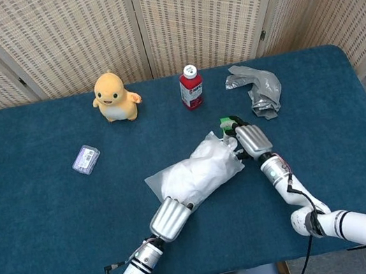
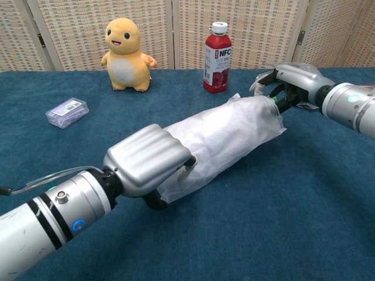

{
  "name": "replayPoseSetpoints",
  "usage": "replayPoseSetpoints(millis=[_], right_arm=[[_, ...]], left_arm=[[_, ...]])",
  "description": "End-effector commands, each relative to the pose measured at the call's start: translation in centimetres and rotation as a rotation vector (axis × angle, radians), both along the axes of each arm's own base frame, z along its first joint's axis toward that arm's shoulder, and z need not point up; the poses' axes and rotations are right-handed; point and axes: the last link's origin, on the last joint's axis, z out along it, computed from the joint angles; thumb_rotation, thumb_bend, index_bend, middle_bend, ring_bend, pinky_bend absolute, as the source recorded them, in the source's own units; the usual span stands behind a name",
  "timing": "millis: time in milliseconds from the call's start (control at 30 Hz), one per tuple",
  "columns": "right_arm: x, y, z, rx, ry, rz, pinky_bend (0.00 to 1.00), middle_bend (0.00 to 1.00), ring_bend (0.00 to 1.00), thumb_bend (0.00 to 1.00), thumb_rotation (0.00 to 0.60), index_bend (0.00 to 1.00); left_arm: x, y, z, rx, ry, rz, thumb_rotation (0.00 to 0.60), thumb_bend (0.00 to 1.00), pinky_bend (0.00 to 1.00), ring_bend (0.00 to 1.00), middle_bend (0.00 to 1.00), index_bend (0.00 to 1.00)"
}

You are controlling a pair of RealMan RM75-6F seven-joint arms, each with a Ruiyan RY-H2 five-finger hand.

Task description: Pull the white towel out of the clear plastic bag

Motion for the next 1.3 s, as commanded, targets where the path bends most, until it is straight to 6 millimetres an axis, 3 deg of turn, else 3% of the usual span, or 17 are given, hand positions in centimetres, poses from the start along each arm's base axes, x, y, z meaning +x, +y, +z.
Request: replayPoseSetpoints(millis=[33,433,933,1300], right_arm=[[0.01,0.0,0.0,0.0,-0.001,0.0,0.21,0.22,0.04,0.66,0.6,0.78],[-0.09,0.05,-0.15,0.005,-0.003,-0.004,0.21,0.22,0.04,0.66,0.6,0.78],[-0.11,0.04,-0.24,0.008,-0.004,-0.004,0.21,0.22,0.04,0.66,0.6,0.78],[-0.14,0.08,-0.36,0.012,-0.005,-0.006,0.21,0.22,0.04,0.66,0.6,0.78]], left_arm=[[0.04,0.02,-0.05,0.001,0.003,-0.002,0.6,0.0,0.81,0.78,0.93,0.54],[-0.33,0.13,0.07,0.007,0.007,0.006,0.6,0.01,0.81,0.78,0.93,0.57],[-0.53,0.25,0.13,0.004,-0.029,-0.007,0.6,0.23,0.81,0.77,0.91,0.58],[-0.69,0.24,-0.01,-0.001,-0.028,-0.015,0.6,0.32,0.81,0.76,0.88,0.58]])
